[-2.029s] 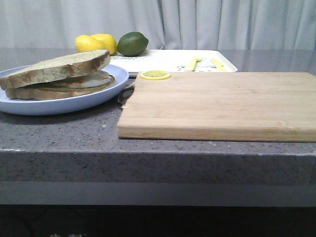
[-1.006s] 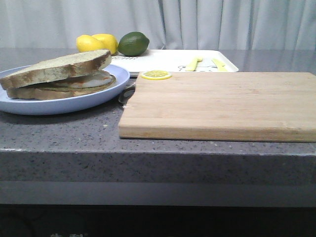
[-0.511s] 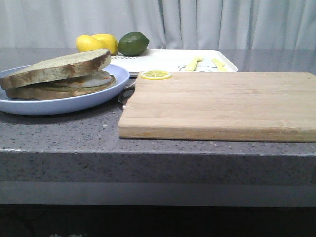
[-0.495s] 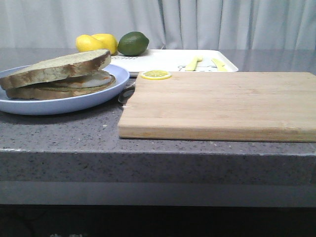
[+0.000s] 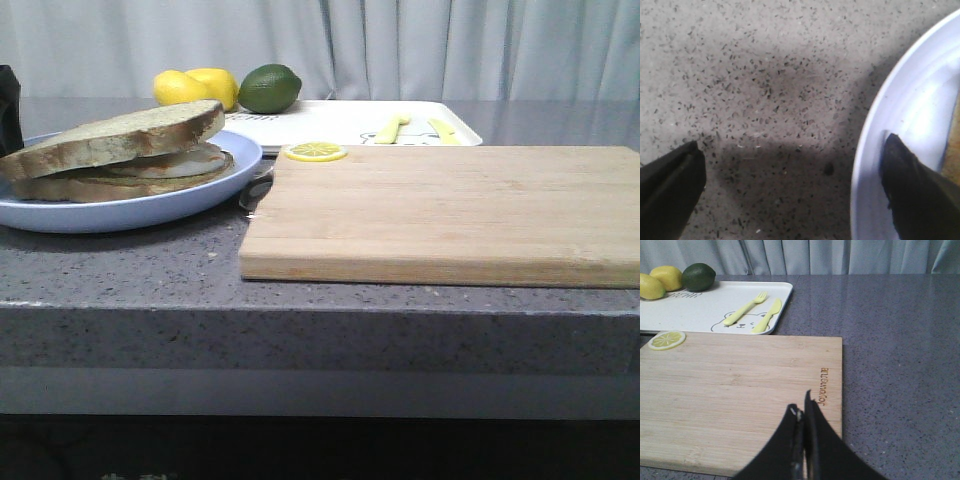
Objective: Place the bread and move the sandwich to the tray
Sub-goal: 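Move the left gripper to the blue plate rim and grip it, then lift the blue plate with the left gripper and set it on the white tray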
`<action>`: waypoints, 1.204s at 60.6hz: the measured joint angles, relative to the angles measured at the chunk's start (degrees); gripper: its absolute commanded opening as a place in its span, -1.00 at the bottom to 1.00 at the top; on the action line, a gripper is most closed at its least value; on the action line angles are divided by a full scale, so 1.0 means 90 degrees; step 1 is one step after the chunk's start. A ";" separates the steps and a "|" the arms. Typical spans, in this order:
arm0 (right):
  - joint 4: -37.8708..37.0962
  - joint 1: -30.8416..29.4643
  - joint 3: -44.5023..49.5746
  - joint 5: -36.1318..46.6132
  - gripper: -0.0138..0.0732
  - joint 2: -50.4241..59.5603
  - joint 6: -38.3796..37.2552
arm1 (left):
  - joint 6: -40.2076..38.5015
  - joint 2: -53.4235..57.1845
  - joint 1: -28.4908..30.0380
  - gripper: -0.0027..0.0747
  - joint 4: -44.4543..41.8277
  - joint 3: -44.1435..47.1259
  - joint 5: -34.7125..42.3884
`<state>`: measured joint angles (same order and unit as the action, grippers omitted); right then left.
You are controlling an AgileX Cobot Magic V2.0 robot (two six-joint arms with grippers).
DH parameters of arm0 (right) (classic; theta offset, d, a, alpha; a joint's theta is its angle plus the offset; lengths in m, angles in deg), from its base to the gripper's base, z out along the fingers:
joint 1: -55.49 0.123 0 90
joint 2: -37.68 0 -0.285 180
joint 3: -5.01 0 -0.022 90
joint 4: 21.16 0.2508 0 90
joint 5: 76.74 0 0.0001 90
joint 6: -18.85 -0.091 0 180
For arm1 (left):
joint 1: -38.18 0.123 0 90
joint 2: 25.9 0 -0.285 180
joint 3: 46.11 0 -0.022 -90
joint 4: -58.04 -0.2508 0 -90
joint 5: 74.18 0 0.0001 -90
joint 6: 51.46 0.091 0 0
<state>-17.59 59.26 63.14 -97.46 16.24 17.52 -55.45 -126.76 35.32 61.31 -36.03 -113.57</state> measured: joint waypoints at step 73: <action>0.0011 0.0000 0.0071 0.0035 -0.83 0.0000 -0.0012 | 0.2299 -0.0221 0.1554 -0.98 0.4001 -0.1374 -0.1537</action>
<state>-17.49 59.26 63.78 -97.14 16.24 17.41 -34.77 -128.75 49.31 97.33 -48.40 -127.40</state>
